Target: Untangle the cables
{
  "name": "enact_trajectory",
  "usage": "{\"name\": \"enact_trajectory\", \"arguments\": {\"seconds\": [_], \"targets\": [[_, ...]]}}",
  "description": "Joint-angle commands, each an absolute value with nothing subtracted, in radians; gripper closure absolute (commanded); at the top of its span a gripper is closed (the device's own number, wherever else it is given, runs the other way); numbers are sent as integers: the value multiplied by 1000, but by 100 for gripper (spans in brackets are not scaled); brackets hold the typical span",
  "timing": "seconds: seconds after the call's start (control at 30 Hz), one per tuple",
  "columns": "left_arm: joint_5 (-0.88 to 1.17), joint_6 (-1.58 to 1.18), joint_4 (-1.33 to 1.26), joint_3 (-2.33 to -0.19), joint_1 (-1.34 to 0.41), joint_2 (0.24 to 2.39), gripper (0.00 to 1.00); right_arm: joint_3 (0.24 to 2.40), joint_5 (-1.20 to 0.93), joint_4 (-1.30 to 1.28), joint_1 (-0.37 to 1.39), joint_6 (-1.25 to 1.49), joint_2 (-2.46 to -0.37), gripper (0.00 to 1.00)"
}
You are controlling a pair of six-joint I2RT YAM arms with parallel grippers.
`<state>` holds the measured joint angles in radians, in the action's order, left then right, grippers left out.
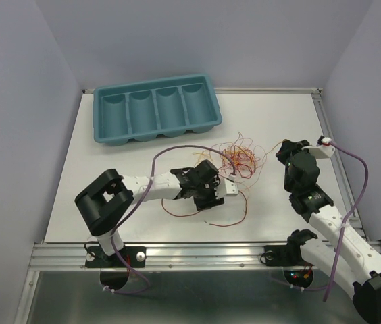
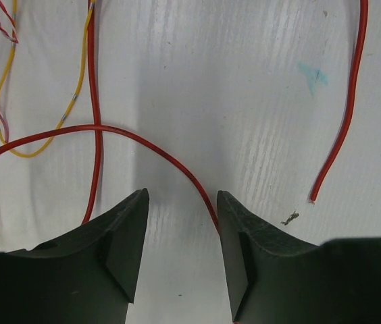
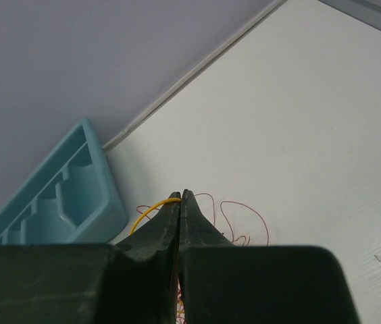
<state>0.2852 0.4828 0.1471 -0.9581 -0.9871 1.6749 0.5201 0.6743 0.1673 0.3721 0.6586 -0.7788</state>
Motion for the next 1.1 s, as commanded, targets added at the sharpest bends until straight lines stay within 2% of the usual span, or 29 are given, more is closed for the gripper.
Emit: {"name": "enact_trajectory", "arguments": {"seconds": [0.0, 0.17, 0.23, 0.37, 0.4, 0.43, 0.67, 0.9, 1.07], "targets": [[287, 479, 172, -997, -1002, 1703, 46, 499, 701, 187, 364, 660, -778, 100], [269, 482, 178, -1000, -1019, 1726, 50, 499, 701, 187, 364, 661, -776, 100], [247, 477, 178, -1003, -1020, 1746, 55, 499, 704, 187, 364, 663, -778, 99], [236, 483, 189, -1011, -1025, 1767, 80, 497, 709, 187, 364, 664, -776, 100], [233, 485, 190, -1012, -1025, 1758, 97, 494, 710, 187, 362, 667, -773, 99], [229, 485, 189, -1012, -1025, 1740, 100, 495, 715, 187, 364, 670, -775, 99], [235, 500, 178, -996, -1020, 1612, 100, 489, 747, 186, 365, 698, -796, 100], [207, 492, 201, -1061, -1009, 1292, 100, 485, 811, 170, 364, 747, -818, 100], [13, 477, 288, -1213, -1003, 1198, 100, 483, 825, 155, 364, 764, -825, 100]]}}
